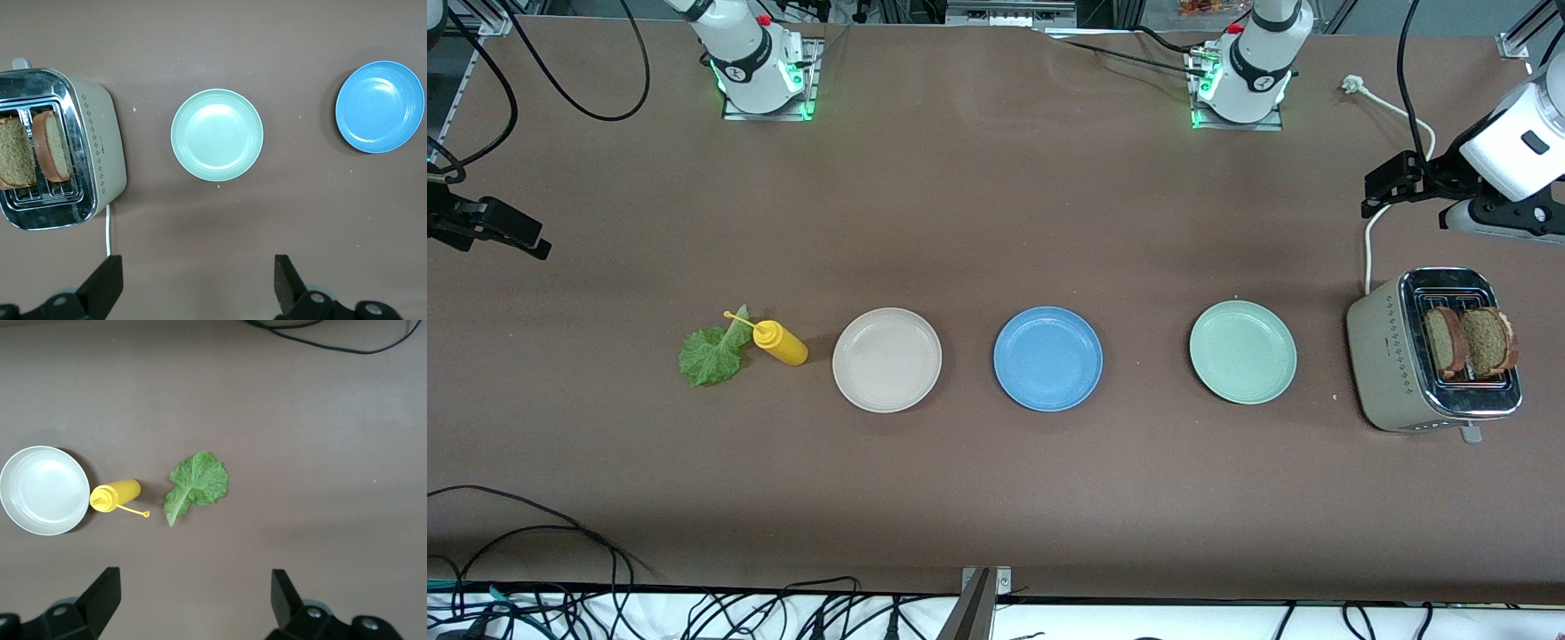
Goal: Make sandwich in blue plate with both arms
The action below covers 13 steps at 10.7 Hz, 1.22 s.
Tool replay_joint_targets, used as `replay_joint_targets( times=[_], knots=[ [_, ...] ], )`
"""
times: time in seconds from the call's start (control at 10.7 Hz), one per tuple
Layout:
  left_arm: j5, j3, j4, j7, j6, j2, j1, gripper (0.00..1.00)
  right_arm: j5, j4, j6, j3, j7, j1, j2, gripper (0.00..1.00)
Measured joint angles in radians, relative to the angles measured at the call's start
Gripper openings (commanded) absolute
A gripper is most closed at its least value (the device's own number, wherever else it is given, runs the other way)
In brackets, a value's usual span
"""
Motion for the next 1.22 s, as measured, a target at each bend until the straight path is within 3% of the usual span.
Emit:
replay_joint_targets(
  times=[1.22],
  knots=[
    [0.0, 0.004, 0.005, 0.0, -0.009, 0.0, 0.023, 1.0, 0.0, 0.0, 0.0, -0.003, 0.0, 0.0, 0.0, 1.0]
  ],
)
